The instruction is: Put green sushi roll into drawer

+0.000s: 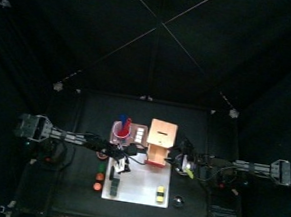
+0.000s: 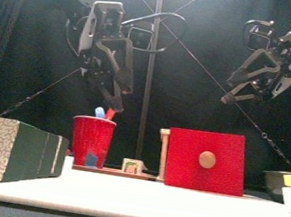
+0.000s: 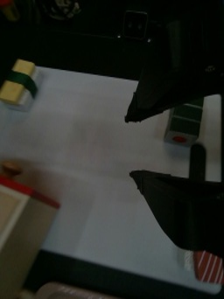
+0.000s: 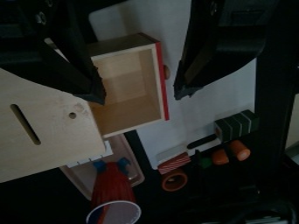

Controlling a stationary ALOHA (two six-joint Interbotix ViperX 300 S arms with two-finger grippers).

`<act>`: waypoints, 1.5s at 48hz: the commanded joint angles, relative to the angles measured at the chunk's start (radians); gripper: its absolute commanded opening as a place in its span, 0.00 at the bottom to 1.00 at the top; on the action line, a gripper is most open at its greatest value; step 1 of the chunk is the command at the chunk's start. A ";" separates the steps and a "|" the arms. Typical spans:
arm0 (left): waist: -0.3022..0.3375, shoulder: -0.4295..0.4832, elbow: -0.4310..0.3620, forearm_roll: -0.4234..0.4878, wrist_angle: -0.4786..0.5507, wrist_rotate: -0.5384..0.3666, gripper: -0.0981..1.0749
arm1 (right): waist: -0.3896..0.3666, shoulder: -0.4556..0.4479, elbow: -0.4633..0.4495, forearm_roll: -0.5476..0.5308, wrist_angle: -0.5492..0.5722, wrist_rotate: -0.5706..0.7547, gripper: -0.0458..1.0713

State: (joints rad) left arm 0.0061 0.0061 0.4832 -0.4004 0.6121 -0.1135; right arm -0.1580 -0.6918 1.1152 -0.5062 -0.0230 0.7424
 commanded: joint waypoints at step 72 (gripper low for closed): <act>-0.339 0.123 -0.104 0.387 0.267 -1.278 0.86 | 0.011 0.000 0.034 0.084 -0.002 0.005 0.89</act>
State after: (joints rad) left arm -0.3329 0.1350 0.3958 0.0015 0.8820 -1.3744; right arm -0.1503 -0.6888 1.1566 -0.4249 -0.0215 0.7470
